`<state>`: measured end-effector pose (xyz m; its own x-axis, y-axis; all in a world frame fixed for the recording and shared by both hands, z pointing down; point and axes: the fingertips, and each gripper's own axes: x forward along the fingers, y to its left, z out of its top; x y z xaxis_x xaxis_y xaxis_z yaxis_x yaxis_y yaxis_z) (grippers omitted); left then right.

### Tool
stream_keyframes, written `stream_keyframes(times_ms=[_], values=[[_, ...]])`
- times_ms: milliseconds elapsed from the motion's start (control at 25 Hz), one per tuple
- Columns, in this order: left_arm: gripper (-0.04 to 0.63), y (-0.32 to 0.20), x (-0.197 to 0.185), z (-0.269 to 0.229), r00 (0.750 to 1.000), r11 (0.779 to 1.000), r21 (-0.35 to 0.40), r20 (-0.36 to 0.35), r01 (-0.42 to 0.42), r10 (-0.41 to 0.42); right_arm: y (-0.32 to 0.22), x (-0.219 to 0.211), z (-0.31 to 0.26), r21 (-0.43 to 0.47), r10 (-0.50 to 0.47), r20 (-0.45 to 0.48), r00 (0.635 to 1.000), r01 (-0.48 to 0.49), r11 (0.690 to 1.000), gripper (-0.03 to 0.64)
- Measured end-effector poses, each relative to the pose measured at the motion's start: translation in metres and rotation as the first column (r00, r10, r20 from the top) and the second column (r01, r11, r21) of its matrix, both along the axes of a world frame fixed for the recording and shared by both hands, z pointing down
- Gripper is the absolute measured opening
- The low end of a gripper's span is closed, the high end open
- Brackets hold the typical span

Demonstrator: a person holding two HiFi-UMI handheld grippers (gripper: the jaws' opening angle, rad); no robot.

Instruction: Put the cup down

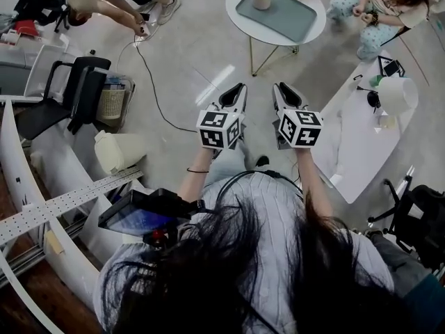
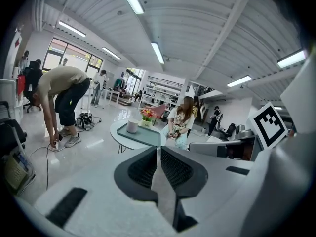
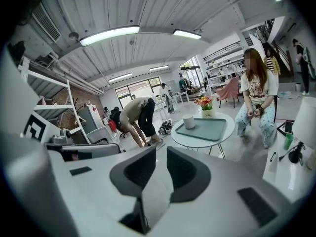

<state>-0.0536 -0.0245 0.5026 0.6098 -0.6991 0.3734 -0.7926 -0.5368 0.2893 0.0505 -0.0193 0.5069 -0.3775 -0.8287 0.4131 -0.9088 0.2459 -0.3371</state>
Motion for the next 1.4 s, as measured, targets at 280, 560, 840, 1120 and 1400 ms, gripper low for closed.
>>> stream_keyframes(times_ms=[280, 560, 840, 1120, 1400], values=[[0.037, 0.048, 0.007, -0.008, 1.000, 1.000, 0.014, -0.001, 0.026, -0.026, 0.046, 0.003, -0.004, 0.010, -0.036, 0.011, 0.999, 0.036, 0.999, 0.081], [0.036, 0.091, 0.011, -0.002, 0.999, 0.998, 0.009, 0.002, 0.054, -0.054, 0.087, 0.004, -0.004, 0.022, -0.080, 0.013, 0.997, 0.079, 0.997, 0.078], [0.037, 0.122, 0.007, -0.004, 0.997, 0.997, 0.020, 0.003, 0.072, -0.072, 0.120, -0.006, -0.010, 0.044, -0.121, 0.015, 0.993, 0.120, 0.992, 0.074], [0.037, 0.140, 0.004, -0.006, 0.996, 0.996, 0.026, -0.011, 0.087, -0.087, 0.147, -0.015, -0.014, 0.059, -0.157, 0.006, 0.988, 0.156, 0.986, 0.071], [0.035, 0.149, 0.006, -0.006, 0.996, 0.995, 0.033, -0.014, 0.093, -0.092, 0.158, -0.017, -0.014, 0.072, -0.181, -0.003, 0.984, 0.180, 0.981, 0.066]])
